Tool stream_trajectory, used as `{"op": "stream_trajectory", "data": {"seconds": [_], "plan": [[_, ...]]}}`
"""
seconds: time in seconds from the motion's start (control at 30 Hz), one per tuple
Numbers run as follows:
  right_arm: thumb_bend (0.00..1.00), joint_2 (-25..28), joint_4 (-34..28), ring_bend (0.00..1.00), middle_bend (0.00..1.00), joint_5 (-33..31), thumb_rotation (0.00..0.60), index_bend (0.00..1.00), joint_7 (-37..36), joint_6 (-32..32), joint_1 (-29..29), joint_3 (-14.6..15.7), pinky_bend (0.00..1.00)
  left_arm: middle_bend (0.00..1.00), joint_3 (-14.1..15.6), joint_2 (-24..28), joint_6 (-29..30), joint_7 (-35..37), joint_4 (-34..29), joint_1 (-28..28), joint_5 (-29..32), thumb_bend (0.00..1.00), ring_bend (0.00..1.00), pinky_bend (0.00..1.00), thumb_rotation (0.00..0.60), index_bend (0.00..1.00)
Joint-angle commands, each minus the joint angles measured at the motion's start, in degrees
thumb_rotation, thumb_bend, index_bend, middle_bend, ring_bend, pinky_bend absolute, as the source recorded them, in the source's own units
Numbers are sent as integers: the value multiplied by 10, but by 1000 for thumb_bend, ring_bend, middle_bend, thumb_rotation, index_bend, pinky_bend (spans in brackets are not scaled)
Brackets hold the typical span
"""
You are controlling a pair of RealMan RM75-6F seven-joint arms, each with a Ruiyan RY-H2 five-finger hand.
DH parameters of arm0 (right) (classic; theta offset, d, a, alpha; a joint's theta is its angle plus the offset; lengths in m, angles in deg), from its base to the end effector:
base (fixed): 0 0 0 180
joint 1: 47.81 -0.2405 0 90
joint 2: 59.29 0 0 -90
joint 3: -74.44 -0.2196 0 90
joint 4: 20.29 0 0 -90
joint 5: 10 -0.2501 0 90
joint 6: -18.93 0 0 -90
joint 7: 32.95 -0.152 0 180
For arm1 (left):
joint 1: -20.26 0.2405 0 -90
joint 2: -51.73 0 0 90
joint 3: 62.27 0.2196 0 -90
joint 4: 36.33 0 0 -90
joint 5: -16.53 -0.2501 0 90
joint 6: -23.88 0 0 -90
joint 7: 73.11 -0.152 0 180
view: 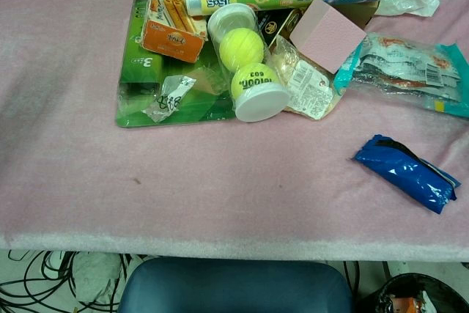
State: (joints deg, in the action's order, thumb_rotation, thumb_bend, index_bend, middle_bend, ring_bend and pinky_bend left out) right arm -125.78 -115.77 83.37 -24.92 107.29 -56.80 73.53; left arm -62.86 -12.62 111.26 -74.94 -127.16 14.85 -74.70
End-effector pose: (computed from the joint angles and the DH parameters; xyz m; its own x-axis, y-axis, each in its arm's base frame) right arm -0.2430 -0.1960 0.0856 0.4359 0.0647 0.8977 -0.8755 -0.2008 0.4396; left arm -0.2863 0.1823 0.1023 0.4504 -0.0078 0.8928 0.8873 -0.1069 -0.4486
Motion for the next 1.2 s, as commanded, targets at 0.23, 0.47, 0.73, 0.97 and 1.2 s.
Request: {"op": "stream_trajectory", "data": {"seconds": [0.23,0.47,0.73,0.97,1.2], "plan": [[86,1,-4,3,0,-3,600,0,2,-9,1,-1,239,0,-1,1,-1,2,-1,0,3,0,0,0,600,0],[85,5,-12,3,0,-1,600,0,-3,-13,1,-1,239,0,-1,1,0,2,-1,0,2,0,0,0,600,0],[85,9,-21,4,0,2,600,0,-2,-17,1,-2,238,0,-1,1,0,3,-1,0,2,0,0,0,600,0],[85,15,-41,6,0,12,600,0,-10,-33,-2,8,238,0,-1,1,0,3,-3,0,3,0,0,0,600,0],[74,29,-141,36,25,14,600,0,-8,-103,-17,40,239,0,-1,1,0,1,-3,0,2,0,0,0,600,0]]}}
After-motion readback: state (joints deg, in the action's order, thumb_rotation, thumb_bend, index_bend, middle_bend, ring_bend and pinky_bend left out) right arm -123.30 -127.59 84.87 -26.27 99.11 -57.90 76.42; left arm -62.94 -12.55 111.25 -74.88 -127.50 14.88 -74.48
